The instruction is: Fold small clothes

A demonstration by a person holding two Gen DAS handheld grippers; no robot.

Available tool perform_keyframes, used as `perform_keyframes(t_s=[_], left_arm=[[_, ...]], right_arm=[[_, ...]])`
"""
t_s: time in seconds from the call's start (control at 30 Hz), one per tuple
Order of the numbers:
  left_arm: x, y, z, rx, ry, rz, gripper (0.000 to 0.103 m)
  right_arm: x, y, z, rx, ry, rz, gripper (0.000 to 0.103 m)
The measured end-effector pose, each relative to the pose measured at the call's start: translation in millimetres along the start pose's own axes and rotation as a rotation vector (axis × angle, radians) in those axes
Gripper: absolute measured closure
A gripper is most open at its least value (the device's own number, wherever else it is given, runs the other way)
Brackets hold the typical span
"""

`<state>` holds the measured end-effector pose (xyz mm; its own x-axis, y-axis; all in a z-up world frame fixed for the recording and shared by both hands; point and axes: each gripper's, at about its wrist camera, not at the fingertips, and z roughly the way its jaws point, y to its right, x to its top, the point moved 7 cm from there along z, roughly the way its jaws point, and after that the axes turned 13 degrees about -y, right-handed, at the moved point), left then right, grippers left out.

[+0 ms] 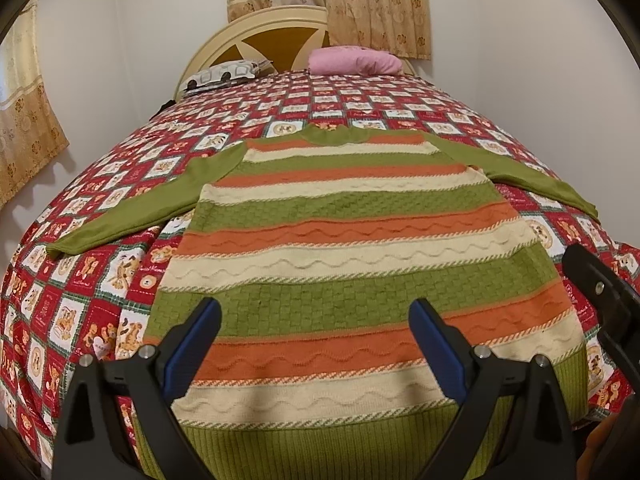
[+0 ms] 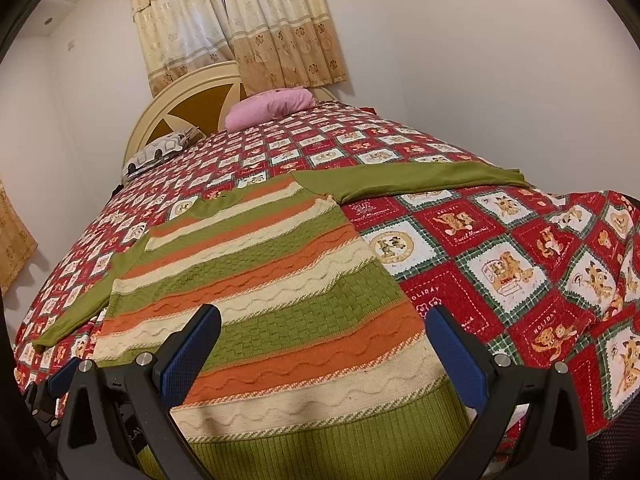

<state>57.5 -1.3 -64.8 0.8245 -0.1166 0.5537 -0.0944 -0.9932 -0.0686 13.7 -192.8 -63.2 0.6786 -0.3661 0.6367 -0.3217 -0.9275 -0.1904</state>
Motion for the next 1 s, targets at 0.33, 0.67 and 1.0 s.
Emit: perform_keyframes(t_s=[0.33, 0.67, 1.0], left_arm=[[-1.1, 0.3, 2.0, 0.000, -0.002, 0.000, 0.006], [-3.8, 1.4, 6.4, -0.002, -0.009, 0.000, 0.006], [-2.7, 2.1, 11.6, -0.012, -0.032, -0.010, 0.006]], right_arm=[[0.3, 1.3, 3.5, 0.000, -0.012, 0.005, 0.001], [0.4, 0.6, 4.9, -0.014, -0.006, 0.004, 0.001], [0.0, 0.6, 5.3, -0.015, -0.006, 0.002, 0.001]])
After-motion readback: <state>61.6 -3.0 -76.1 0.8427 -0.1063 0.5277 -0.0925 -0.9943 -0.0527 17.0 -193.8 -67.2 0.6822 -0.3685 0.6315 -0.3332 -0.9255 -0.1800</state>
